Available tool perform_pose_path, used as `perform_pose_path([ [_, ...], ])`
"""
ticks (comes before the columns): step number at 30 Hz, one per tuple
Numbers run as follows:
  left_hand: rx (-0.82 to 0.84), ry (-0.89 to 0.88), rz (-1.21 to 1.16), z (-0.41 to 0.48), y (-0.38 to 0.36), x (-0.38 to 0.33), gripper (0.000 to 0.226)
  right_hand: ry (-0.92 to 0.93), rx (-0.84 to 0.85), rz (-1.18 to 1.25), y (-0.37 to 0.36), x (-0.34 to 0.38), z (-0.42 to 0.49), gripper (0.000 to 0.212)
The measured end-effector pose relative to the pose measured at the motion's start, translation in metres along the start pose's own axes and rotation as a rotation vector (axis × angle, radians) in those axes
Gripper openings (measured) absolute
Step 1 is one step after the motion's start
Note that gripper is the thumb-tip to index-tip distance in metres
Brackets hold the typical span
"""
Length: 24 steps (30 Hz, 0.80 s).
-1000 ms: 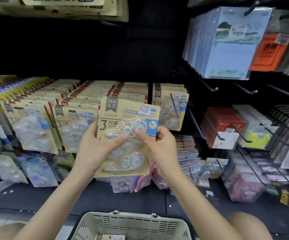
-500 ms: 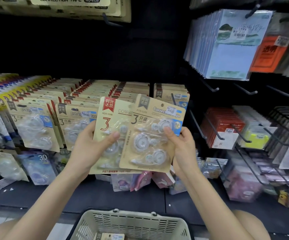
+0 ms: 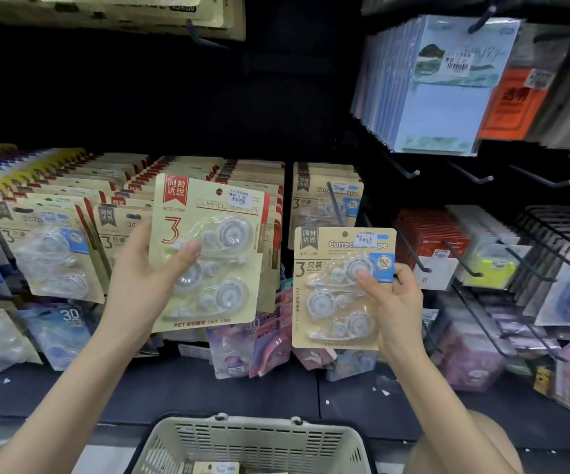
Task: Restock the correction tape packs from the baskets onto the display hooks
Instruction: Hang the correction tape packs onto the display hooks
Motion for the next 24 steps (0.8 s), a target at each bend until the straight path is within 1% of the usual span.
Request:
perform_pose_path([
  [6, 0.016, -0.008, 0.001, 0.001, 0.001, 0.003, 0.031, 0.020, -0.041, -0.022, -0.002, 0.001, 0.006, 0.021],
  [11, 0.002, 0.010, -0.030, 0.004, 0.000, 0.005, 0.031, 0.059, -0.055, -0.039, -0.004, 0.000, 0.005, 0.028],
  [14, 0.013, 0.009, -0.033, 0.004, -0.002, 0.004, 0.029, 0.066, -0.072, -0.065, -0.007, 0.000, 0.005, 0.023],
  [20, 0.020, 0.013, -0.030, 0.006, -0.004, 0.005, 0.033, -0.005, -0.082, -0.039, -0.013, -0.011, 0.016, 0.021],
  [24, 0.010, 0.017, -0.030, 0.009, -0.003, 0.007, 0.035, -0.021, -0.051, -0.015, -0.024, -0.020, 0.034, 0.013],
])
Point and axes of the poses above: each hand's wrist, its own z-axis towards the middle knuckle, its own y-axis out of the back of the hand, x = y × z, the point moved 1 cm from there along z, towards the middle knuckle, and after that the axes turned 8 degrees about -z, right-handed, at the moved point
